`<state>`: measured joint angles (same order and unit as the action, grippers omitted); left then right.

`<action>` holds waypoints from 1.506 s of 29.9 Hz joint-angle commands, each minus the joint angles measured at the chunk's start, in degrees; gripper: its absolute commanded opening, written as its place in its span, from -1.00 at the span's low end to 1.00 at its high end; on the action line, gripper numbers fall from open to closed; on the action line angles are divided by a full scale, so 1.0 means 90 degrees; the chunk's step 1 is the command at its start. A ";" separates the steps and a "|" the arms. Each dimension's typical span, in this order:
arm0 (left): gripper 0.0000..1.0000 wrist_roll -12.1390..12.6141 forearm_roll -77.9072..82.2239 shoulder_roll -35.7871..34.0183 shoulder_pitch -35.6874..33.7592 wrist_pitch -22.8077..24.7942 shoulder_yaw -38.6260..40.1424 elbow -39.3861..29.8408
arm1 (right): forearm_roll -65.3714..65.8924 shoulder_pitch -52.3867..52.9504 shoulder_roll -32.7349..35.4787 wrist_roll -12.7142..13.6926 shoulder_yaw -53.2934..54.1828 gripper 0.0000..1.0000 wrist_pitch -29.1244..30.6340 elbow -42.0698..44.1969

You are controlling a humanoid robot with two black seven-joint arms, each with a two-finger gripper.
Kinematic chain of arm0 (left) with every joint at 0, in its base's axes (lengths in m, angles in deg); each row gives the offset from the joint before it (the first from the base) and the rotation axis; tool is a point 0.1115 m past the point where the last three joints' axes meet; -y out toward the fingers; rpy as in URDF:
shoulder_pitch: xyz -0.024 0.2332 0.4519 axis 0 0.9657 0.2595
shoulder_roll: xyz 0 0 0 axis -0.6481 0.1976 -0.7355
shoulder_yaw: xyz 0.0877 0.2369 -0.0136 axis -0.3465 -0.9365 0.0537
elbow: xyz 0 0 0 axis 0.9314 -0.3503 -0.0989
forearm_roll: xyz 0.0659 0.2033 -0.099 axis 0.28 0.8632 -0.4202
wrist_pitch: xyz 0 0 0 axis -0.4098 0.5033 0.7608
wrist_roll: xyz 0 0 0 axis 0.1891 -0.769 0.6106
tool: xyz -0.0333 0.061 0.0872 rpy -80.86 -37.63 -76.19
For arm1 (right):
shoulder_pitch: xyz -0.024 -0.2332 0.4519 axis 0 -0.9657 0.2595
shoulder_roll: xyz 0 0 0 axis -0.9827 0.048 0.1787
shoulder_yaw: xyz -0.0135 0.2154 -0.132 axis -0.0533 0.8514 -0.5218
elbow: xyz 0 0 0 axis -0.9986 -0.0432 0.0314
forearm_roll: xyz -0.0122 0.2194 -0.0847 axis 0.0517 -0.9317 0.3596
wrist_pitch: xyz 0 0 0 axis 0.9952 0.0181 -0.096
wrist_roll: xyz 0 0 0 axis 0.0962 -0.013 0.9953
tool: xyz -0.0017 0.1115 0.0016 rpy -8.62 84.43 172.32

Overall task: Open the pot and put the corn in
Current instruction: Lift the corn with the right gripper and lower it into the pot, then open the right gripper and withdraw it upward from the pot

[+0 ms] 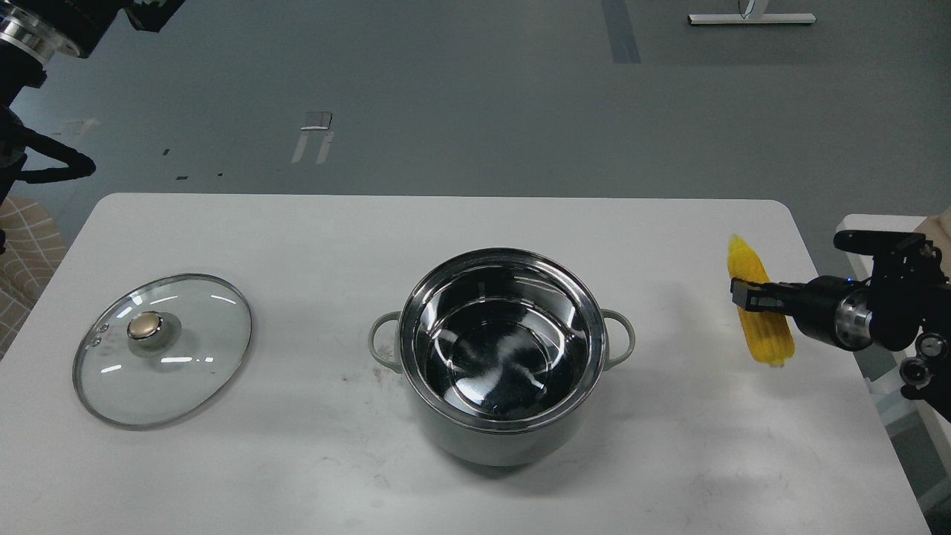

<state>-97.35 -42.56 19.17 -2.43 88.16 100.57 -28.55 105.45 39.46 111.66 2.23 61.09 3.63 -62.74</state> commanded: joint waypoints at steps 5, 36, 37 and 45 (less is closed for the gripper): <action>0.95 0.0010 0.0002 0.0019 -0.0029 0.0000 -0.0009 -0.0011 | -0.0308 0.0345 -0.0848 -0.0025 0.1197 -1.00 0.0070 -0.1054; 0.95 0.0001 0.0061 -0.0118 -0.0029 0.0000 -0.0038 -0.0060 | -0.0289 0.0570 -0.2147 -0.0094 -0.1206 0.80 0.0090 -0.1855; 0.95 0.0001 0.0061 -0.0118 -0.0029 0.0000 -0.0038 -0.0060 | -0.0289 0.0561 -0.2147 -0.0094 -0.1206 0.89 0.0090 -0.1855; 0.95 0.0010 0.0051 -0.0108 -0.0029 0.0000 -0.0009 -0.0060 | -0.0308 0.0580 -0.2216 -0.0084 -0.0905 0.97 0.0012 -0.1855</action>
<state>-97.32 -42.01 18.13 -2.69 88.16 100.38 -29.10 102.82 44.33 92.08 1.38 50.63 4.34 -79.44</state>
